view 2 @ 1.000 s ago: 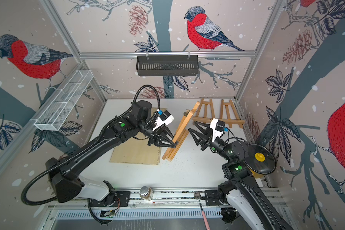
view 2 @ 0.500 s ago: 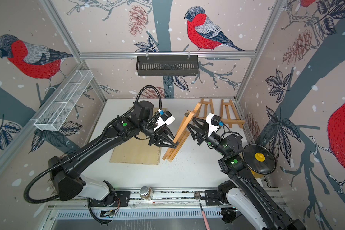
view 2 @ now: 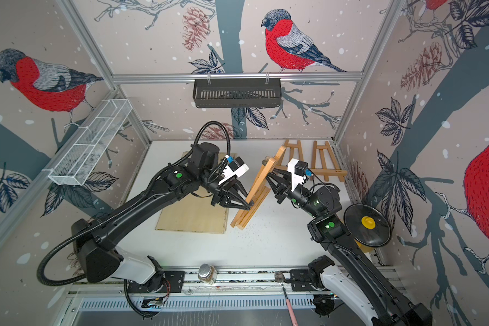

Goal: Disassemble the easel
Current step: Place the easel at the center of the board.

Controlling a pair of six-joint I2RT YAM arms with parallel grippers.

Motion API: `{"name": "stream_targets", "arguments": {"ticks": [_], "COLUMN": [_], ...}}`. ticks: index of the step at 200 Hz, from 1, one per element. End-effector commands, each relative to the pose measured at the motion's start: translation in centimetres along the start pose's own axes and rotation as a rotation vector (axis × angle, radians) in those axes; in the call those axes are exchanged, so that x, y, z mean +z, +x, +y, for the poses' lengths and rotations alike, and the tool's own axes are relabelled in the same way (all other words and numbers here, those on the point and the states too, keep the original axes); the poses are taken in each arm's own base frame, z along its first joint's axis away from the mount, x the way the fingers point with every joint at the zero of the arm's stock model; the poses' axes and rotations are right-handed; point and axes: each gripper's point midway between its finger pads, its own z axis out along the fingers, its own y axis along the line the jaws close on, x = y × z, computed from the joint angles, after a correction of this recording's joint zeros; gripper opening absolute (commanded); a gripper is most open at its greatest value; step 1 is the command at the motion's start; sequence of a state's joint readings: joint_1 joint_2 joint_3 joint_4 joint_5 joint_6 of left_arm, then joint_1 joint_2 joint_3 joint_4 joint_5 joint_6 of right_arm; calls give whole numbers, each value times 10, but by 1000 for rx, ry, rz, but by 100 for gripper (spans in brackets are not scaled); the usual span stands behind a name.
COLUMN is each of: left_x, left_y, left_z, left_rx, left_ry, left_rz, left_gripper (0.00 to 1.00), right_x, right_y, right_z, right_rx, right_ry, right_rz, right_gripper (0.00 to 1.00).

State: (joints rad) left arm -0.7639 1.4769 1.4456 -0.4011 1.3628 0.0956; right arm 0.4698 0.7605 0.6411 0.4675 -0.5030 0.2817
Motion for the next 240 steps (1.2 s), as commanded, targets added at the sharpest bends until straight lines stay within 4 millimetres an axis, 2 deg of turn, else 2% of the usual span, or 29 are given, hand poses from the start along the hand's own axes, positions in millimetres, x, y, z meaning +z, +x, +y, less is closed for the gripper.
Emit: {"name": "stream_targets", "arguments": {"ticks": [1, 17, 27, 58, 84, 113, 134, 163, 173, 178, 181, 185, 208, 220, 240], "left_x": [0, -3, -6, -26, -62, -120, -178, -230, -243, -249, -252, -256, -279, -289, -304], "left_y": [-5, -5, -5, -8, -2, 2, 4, 16, 23, 26, 28, 31, 36, 34, 18], "left_z": [5, 16, 22, 37, 65, 82, 84, 83, 86, 87, 88, 89, 94, 95, 95], "left_rx": [61, 41, 33, 7, -54, -125, -208, -265, -285, -292, -296, -298, -291, -276, -265], "left_ry": [-33, -99, -144, -291, -596, -955, -1237, -1473, -1520, -1539, -1549, -1562, -1648, -1689, -1696], "left_rz": [2, 14, 20, 17, 38, 17, -54, -110, -111, -111, -110, -107, -118, -134, -192], "left_gripper": [39, 56, 63, 71, 73, 73, 72, 74, 74, 74, 74, 74, 73, 73, 73], "right_x": [-1, -1, -1, -6, -12, -11, -3, 13, 19, 21, 23, 25, 39, 48, 61], "right_y": [-18, -20, -22, -23, -19, -2, 25, 78, 95, 98, 110, 117, 141, 154, 180], "right_z": [-1, -7, -14, -43, -72, -99, -120, -147, -157, -160, -165, -169, -188, -195, -206], "right_rx": [-26, -26, -28, -11, 11, 37, 59, 81, 81, 75, 75, 72, 58, 62, 82], "right_ry": [24, 69, 107, 287, 456, 593, 668, 723, 741, 750, 759, 769, 796, 796, 791], "right_rz": [-44, -32, -21, 7, 68, 181, 299, 480, 534, 546, 580, 601, 684, 727, 800], "right_gripper": [15, 13, 12, 11, 10, 10, 10, 9, 9, 9, 9, 9, 9, 9, 8]}}
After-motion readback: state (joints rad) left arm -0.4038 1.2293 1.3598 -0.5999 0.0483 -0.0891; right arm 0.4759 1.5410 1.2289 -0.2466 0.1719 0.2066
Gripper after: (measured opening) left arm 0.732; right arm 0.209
